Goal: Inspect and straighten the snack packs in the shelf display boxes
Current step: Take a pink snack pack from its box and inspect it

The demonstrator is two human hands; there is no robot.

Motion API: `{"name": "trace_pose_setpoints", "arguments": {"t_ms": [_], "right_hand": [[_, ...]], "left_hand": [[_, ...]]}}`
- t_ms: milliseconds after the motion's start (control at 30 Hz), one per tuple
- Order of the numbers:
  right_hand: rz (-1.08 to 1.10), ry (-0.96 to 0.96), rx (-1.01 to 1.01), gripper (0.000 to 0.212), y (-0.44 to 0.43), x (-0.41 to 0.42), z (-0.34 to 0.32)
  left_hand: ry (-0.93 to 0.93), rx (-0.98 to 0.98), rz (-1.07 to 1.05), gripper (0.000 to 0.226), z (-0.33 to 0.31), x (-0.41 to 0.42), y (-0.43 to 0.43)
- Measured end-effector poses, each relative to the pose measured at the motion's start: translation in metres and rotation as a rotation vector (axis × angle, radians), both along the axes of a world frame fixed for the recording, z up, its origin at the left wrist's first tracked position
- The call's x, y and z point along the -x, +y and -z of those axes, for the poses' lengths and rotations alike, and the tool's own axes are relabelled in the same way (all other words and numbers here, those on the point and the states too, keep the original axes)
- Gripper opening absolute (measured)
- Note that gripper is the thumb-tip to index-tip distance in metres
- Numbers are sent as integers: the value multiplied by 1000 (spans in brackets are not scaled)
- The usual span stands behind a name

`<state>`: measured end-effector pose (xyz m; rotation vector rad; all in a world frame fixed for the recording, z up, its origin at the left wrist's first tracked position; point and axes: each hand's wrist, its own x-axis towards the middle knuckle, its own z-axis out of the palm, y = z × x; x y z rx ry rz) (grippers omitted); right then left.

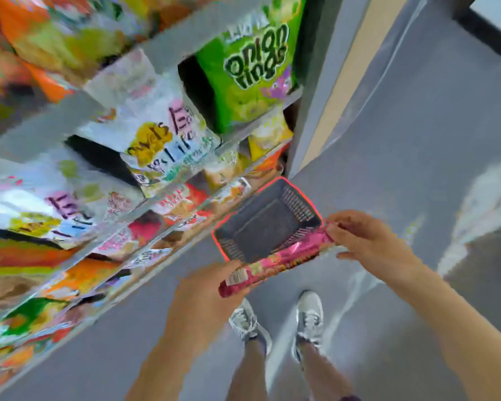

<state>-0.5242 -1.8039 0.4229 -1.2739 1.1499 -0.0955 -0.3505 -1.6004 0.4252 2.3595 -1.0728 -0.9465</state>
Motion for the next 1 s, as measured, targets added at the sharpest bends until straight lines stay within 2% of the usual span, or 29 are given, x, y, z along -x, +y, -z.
{"name": "trace_pose_setpoints", "arguments": {"t_ms": [133, 267, 367, 467, 533, 633, 733, 867, 1000], "right_hand": [[-26, 115, 71, 21, 7, -5, 137], [-43, 196, 172, 28, 5, -16, 263], [-165, 366, 380, 31, -6, -15, 338], [-175, 548, 633, 38, -24, -6, 391], [-195, 603, 763, 47, -36, -1, 417], [-235, 629, 805, 57, -49, -2, 444], [-304, 593, 836, 51, -59, -2, 460], [-319, 568, 872, 38, -70, 2, 456], [-394, 550, 843, 42, -69, 2, 445]], "left_hand": [[9, -95, -3, 14, 126, -3, 8], [-47, -125, 15, 24, 255, -10, 1], [-89, -101, -52, 29, 342, -17, -12], [-56, -118, -89, 26, 426, -26, -34], [-72, -154, -55, 25, 476, -31, -52], [-142, -200, -31, 29, 532, -37, -74], [-180, -253, -41, 30, 571, -39, -86], [-155, -342, -77, 39, 601, -40, -95], [-116, -429, -122, 64, 604, -42, -99]]}}
